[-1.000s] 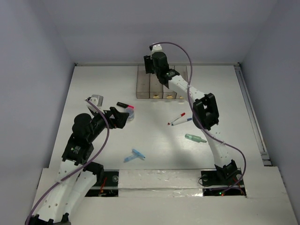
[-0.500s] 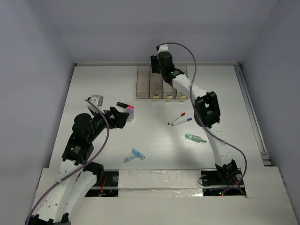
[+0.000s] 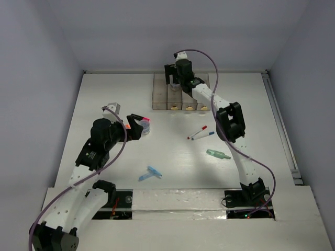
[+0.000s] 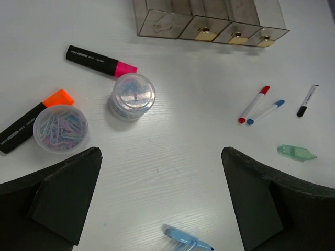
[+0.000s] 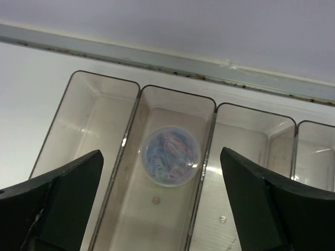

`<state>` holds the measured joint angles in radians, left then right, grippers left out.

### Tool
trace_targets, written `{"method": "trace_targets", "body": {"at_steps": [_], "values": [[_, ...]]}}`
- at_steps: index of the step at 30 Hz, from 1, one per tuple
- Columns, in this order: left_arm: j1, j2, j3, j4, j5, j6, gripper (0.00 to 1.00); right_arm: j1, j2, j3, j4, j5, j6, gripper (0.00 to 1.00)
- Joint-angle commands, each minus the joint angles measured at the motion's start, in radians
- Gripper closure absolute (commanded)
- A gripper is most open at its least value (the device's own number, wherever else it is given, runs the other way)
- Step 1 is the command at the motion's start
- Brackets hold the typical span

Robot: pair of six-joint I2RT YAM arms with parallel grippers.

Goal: Sort the stationery into containers
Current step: Place the stationery in the storage box, then pick up the stationery from the center of the board.

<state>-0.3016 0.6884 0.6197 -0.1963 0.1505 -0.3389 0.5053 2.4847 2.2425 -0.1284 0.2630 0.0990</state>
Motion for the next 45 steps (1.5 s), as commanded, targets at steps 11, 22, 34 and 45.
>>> {"method": "trace_targets", "body": {"at_steps": [11,22,34,45], "values": [[-0.332,0.239,0.186,-0.029,-0.435,-0.110,0.01,0.006,-0.609,-0.538,0.151,-0.172,0.132,0.61],[-0.358,0.583,0.239,0.055,-0.640,-0.107,0.02,0.006,-1.240,-1.181,0.133,-0.290,0.260,0.11],[-0.330,0.839,0.301,0.141,-0.648,-0.069,0.06,0.006,-1.517,-1.325,0.006,-0.315,0.238,0.11],[-0.286,0.890,0.276,0.190,-0.660,-0.060,0.14,0.006,-1.509,-1.334,0.003,-0.326,0.231,0.10]]}}
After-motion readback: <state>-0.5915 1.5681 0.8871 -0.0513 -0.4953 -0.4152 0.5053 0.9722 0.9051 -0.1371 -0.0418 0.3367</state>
